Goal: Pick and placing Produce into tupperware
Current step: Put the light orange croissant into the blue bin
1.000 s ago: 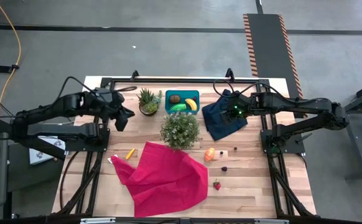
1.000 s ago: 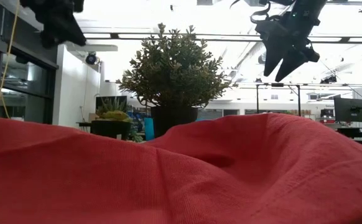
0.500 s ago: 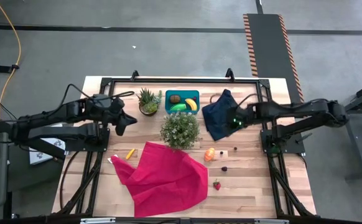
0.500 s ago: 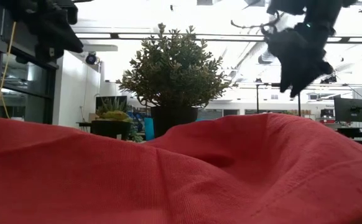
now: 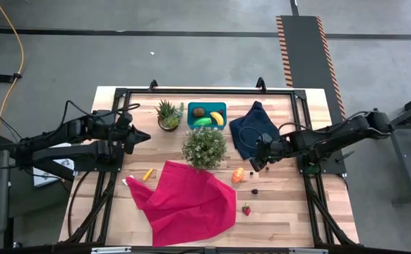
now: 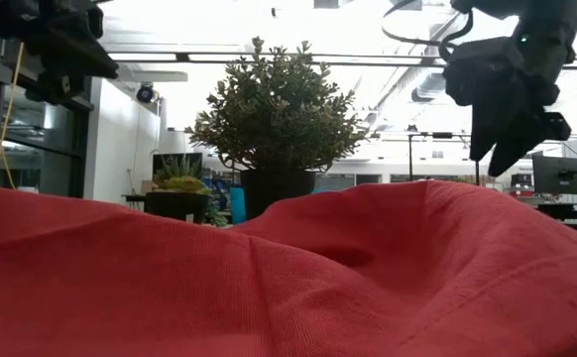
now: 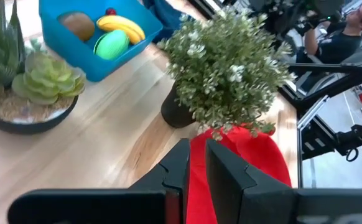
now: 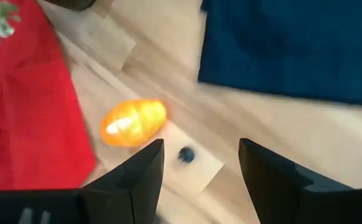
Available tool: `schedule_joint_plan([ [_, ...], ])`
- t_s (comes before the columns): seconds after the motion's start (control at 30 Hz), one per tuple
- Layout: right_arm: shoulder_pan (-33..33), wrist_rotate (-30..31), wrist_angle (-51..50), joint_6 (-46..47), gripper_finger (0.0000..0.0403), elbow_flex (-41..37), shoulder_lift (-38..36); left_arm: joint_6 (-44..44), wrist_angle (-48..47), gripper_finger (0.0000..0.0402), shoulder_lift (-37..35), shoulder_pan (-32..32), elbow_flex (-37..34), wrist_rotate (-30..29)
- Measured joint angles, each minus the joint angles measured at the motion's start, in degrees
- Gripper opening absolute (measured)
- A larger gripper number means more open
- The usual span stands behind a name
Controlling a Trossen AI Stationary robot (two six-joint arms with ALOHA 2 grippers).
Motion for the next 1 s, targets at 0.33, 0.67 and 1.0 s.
schedule_joint_plan([
  [0.33,3.6,-3.7,0.4,12.7,0.0199,2.5,0.0,-2.8,0.5,0.004,-0.8,-3.2,-3.7,-0.2],
  [0.67,3.9,-7.2,-1.6,26.8,0.0199,8.7,0.1,-6.1,2.6,0.004,-0.8,-13.0,-6.1,-8.2],
  [1.0,5.8,-8.6,-3.4,34.4,0.0199,9.2,2.1,-9.8,2.4,0.004,-0.7,-19.7,-6.2,-15.6],
])
